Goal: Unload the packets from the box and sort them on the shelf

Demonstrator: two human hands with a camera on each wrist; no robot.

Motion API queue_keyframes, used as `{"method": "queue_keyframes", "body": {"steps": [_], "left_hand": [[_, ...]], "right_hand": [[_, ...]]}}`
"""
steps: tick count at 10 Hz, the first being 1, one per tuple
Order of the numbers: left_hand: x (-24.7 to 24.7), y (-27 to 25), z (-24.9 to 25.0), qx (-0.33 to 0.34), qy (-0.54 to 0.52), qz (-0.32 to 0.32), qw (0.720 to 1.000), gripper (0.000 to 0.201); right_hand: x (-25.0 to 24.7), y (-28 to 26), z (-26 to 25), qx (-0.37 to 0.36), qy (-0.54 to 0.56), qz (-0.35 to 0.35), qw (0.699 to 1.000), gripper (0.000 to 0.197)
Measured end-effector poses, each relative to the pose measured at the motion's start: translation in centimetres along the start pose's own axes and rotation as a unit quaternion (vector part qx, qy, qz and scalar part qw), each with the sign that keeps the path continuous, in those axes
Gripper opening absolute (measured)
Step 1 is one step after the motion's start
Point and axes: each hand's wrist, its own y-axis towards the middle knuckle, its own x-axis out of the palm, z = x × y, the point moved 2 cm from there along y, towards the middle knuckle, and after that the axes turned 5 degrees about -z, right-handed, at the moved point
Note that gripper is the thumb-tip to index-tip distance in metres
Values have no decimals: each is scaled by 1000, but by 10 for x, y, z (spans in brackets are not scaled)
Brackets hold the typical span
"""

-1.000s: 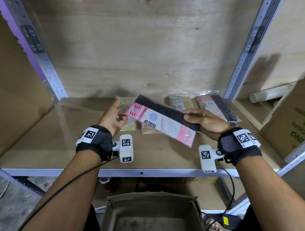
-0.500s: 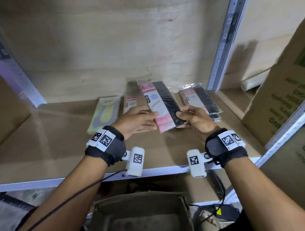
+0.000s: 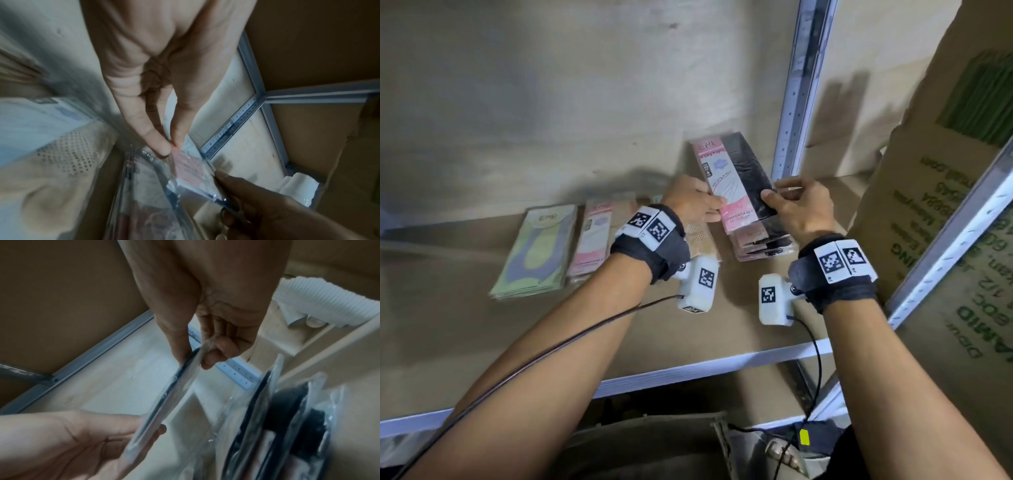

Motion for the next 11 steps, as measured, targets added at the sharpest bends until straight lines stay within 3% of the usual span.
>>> {"method": "queue_keyframes", "body": {"steps": [1, 3, 4, 8, 9, 10, 11], "left_hand": [[15, 20, -3, -24, 19, -12, 999, 38], [31, 47, -17, -50, 86, -8, 995, 42], [35, 52, -22, -56, 136, -9, 989, 42], [42, 52, -27, -59, 155, 11, 986, 46], [40, 48, -23, -66, 154, -1, 986, 43], [27, 45, -15, -61, 182, 21, 981, 39], [5, 34, -8, -27, 135, 70, 988, 34]], "right_hand": [[-8, 8, 9, 25, -48, -14, 998, 28], [-12, 17, 28, 70, -98, -37, 992, 14], [-13, 18, 35, 88, -130, -38, 987, 26], [-11, 17, 39, 121, -158, -67, 978, 7], [-13, 14, 34, 123, -165, -63, 977, 11], [-14, 9, 20, 108, -150, -41, 982, 23], [-14, 3, 2, 60, -164, 6, 985, 32]]}}
